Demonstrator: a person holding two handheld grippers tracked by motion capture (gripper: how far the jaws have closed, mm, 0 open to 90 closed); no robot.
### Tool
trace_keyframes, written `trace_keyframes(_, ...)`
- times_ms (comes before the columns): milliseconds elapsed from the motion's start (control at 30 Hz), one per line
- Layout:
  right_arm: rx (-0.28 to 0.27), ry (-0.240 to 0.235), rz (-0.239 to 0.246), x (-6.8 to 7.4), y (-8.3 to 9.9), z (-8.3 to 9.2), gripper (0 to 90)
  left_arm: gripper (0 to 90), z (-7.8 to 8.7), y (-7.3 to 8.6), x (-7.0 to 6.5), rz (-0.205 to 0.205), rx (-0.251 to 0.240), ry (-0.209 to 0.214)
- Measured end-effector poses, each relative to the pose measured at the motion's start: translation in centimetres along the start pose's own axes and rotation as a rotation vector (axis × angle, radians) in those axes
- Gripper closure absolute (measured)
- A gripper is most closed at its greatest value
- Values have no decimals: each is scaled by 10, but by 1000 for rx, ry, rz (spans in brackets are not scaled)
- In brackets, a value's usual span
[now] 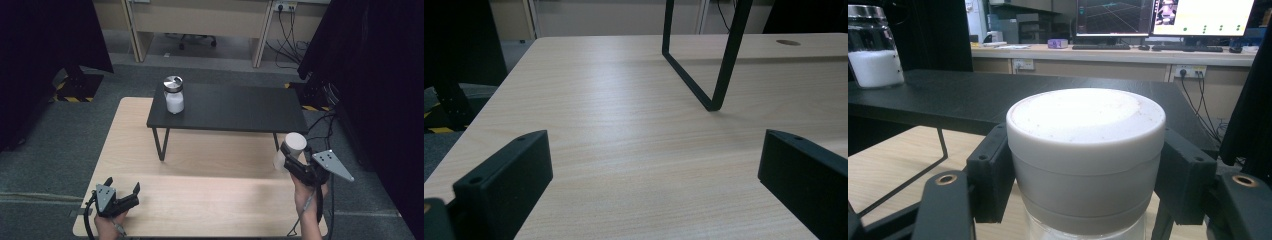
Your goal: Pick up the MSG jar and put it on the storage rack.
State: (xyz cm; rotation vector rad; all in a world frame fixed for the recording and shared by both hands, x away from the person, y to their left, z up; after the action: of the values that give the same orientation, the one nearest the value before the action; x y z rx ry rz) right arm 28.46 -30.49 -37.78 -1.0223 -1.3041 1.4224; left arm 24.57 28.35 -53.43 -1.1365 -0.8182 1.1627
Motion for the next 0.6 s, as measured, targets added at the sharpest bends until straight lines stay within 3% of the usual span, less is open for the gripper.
trace_keyframes(600, -12, -1, 14, -1, -24, -3, 337, 0, 0, 0, 0, -4, -1, 4)
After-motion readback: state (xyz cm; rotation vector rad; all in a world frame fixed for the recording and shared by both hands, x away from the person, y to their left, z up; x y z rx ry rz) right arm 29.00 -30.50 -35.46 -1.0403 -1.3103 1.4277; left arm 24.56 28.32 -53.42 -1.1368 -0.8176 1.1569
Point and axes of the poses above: each handheld gripper's, and its own axes: z roughly backward along the jaws, y roughly out of its underside, x roughly to its left, the point moved 8 cm from there along -z, roughly forward along the jaws, and after that the axes turned 5 degrees about y, right-handed, at the moved point
